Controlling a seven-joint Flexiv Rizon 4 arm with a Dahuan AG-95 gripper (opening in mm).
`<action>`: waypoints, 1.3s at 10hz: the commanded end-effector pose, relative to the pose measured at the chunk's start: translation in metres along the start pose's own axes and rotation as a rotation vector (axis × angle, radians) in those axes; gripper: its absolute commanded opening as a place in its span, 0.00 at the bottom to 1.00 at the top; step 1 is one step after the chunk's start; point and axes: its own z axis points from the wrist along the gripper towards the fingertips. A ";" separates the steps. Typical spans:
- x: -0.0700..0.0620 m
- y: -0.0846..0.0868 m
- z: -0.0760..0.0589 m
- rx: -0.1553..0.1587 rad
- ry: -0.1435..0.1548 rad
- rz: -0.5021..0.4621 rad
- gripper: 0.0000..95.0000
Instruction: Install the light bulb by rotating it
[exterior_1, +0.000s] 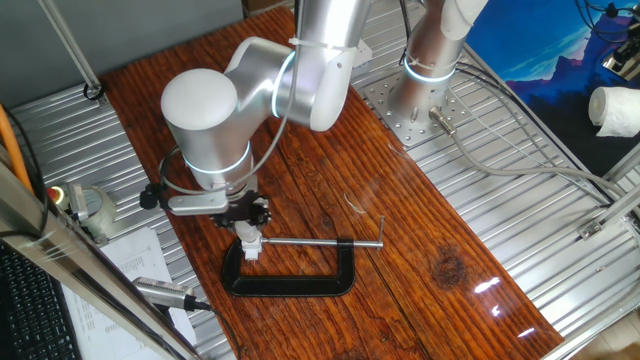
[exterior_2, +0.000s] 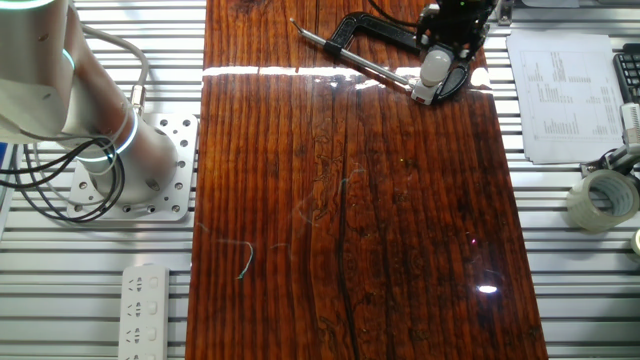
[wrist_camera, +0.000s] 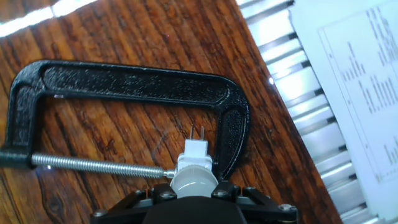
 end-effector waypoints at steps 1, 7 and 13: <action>0.000 -0.002 0.000 0.004 0.001 0.053 0.00; 0.000 -0.002 0.002 0.007 -0.005 0.193 0.00; 0.000 -0.002 0.002 0.008 -0.005 0.369 0.00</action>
